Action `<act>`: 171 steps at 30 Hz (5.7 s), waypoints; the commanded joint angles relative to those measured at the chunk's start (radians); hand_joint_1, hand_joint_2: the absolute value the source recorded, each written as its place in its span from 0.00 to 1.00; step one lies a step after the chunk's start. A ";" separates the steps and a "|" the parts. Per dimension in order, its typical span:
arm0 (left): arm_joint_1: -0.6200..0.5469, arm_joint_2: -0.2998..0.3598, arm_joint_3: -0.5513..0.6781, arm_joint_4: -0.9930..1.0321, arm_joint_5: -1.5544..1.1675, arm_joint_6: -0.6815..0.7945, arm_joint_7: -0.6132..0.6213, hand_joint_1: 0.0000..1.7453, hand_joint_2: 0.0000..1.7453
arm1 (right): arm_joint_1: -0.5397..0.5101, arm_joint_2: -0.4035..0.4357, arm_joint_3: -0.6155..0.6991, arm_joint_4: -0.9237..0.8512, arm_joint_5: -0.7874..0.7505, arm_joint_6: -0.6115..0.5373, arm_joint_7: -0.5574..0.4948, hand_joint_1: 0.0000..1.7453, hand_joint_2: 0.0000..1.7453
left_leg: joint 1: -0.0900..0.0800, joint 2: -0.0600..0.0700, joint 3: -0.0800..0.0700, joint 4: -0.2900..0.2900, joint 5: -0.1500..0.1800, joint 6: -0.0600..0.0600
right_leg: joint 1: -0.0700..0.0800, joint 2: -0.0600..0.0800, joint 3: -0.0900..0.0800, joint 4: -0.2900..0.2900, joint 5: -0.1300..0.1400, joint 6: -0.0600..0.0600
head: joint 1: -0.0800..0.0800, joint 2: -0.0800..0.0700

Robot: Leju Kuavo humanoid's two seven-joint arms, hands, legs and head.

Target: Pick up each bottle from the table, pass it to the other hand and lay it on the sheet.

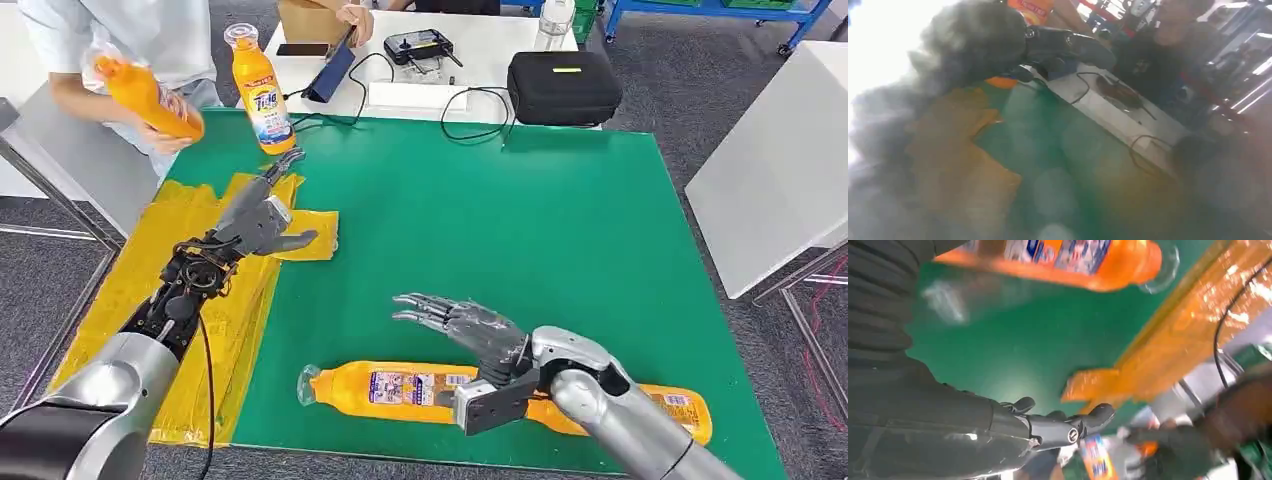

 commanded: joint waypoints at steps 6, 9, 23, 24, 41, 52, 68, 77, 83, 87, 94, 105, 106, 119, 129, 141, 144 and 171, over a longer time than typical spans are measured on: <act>-0.064 -0.024 0.039 0.105 0.012 -0.016 0.009 0.00 1.00 | -0.094 0.100 0.120 0.242 0.014 -0.006 0.027 0.00 1.00 | 0.001 0.001 0.004 0.000 -0.002 -0.001 | 0.000 0.005 0.004 -0.001 -0.001 -0.002 | 0.000 0.000; -0.067 -0.028 0.036 0.114 0.012 -0.025 0.010 0.00 1.00 | -0.103 0.128 0.137 0.286 0.013 -0.006 0.028 0.00 1.00 | 0.001 0.002 0.004 0.000 -0.002 -0.001 | 0.000 0.006 0.004 -0.001 -0.001 -0.002 | 0.000 0.000; -0.079 -0.039 0.026 0.140 0.015 -0.040 0.016 0.00 1.00 | -0.146 0.209 0.179 0.434 -0.005 -0.002 0.021 0.00 1.00 | 0.001 0.001 0.002 0.000 -0.001 -0.001 | 0.000 0.003 0.001 0.000 0.000 -0.001 | 0.000 0.000; -0.079 -0.040 0.027 0.142 0.018 -0.040 0.018 0.00 1.00 | -0.155 0.222 0.185 0.461 -0.005 -0.001 0.024 0.00 1.00 | 0.001 0.001 0.003 0.000 -0.001 -0.001 | 0.000 0.005 0.003 0.000 -0.001 -0.001 | 0.000 0.000; -0.082 -0.038 0.037 0.177 0.045 -0.055 0.028 0.00 1.00 | -0.279 0.271 0.352 0.643 0.052 0.023 0.062 0.00 1.00 | 0.001 0.001 0.004 0.000 -0.002 -0.001 | 0.000 0.006 0.003 0.000 -0.001 -0.002 | 0.000 0.000; -0.084 -0.033 0.040 0.185 0.056 -0.056 0.034 0.00 1.00 | -0.385 0.254 0.511 0.686 0.122 0.082 0.072 0.00 1.00 | 0.000 0.000 0.003 0.000 0.000 0.000 | -0.001 0.004 0.002 0.000 -0.001 -0.001 | 0.000 0.000; -0.062 -0.020 0.056 0.180 0.076 -0.052 0.038 0.00 1.00 | -0.457 0.240 0.635 0.702 0.204 0.056 0.128 0.00 1.00 | 0.000 0.000 0.004 0.000 0.000 0.000 | -0.001 0.004 0.004 0.000 -0.001 -0.001 | 0.000 0.000; -0.032 0.001 0.074 0.166 0.090 -0.045 0.036 0.00 1.00 | -0.413 0.254 0.590 0.718 0.239 -0.097 0.202 1.00 1.00 | 0.001 0.000 0.005 -0.001 0.000 0.000 | 0.000 0.004 0.004 -0.001 0.000 -0.001 | 0.000 0.000; -0.009 0.009 0.088 0.144 0.095 -0.034 0.037 0.00 1.00 | -0.339 0.286 0.491 0.738 0.326 -0.262 0.301 1.00 1.00 | 0.001 0.000 0.006 -0.002 0.000 0.000 | 0.000 0.004 0.006 -0.002 0.000 -0.001 | 0.000 0.000; 0.018 0.013 0.102 0.119 0.096 -0.026 0.039 0.00 1.00 | -0.270 0.311 0.374 0.707 0.425 -0.393 0.396 1.00 1.00 | 0.001 0.000 0.008 -0.002 0.000 -0.001 | 0.000 0.005 0.007 -0.002 -0.001 -0.002 | 0.000 0.000; 0.021 0.012 0.104 0.114 0.094 -0.024 0.041 0.00 1.00 | -0.258 0.308 0.331 0.686 0.451 -0.420 0.419 1.00 1.00 | 0.001 0.000 0.005 -0.001 0.000 0.000 | 0.000 0.005 0.005 -0.001 -0.001 -0.002 | 0.000 0.000; 0.084 -0.029 0.150 -0.005 0.115 -0.025 0.043 0.00 1.00 | -0.112 0.356 -0.212 0.503 0.868 -0.759 0.593 1.00 1.00 | 0.001 -0.001 0.002 0.000 0.000 0.000 | 0.000 0.003 0.002 0.000 -0.001 -0.001 | 0.001 0.000; 0.086 -0.032 0.153 -0.007 0.120 -0.023 0.046 0.00 1.00 | -0.098 0.362 -0.257 0.475 0.885 -0.791 0.584 1.00 1.00 | 0.000 -0.002 0.002 0.000 0.000 0.000 | -0.001 0.002 0.001 0.000 -0.001 -0.001 | 0.000 0.000; 0.082 -0.053 0.191 0.013 0.164 -0.025 0.058 0.00 1.00 | 0.002 0.418 -0.515 0.270 0.923 -0.885 0.479 1.00 1.00 | 0.000 -0.001 0.003 0.000 -0.001 -0.001 | -0.001 0.004 0.003 0.000 -0.002 -0.002 | 0.000 0.000; 0.075 -0.063 0.156 -0.038 0.245 -0.167 0.010 0.00 1.00 | 0.011 0.429 -0.623 0.201 -0.199 -0.502 -0.067 1.00 1.00 | 0.001 -0.003 0.001 0.001 -0.001 0.000 | 0.000 0.003 0.002 0.001 -0.002 -0.002 | 0.000 0.000; 0.087 -0.087 0.114 -0.095 0.320 -0.264 0.003 0.00 1.00 | -0.016 0.434 -0.604 0.262 -0.284 -0.401 -0.104 1.00 1.00 | 0.000 -0.001 0.000 0.000 0.000 0.000 | 0.000 0.002 0.000 0.000 -0.001 -0.001 | 0.000 0.000; 0.096 -0.093 0.115 -0.138 0.417 -0.375 0.019 0.00 1.00 | -0.035 0.437 -0.581 0.294 -0.283 -0.389 -0.108 1.00 1.00 | 0.000 -0.001 0.002 0.000 -0.001 0.000 | 0.000 0.004 0.002 0.000 -0.002 -0.002 | 0.000 0.000; 0.152 -0.064 -0.167 -0.400 0.672 -0.525 0.140 0.00 1.00 | -0.152 0.458 -0.449 0.466 -0.184 -0.312 -0.113 1.00 1.00 | 0.000 0.002 0.000 0.000 0.000 0.000 | -0.001 0.005 -0.001 0.000 0.000 -0.001 | 0.000 0.000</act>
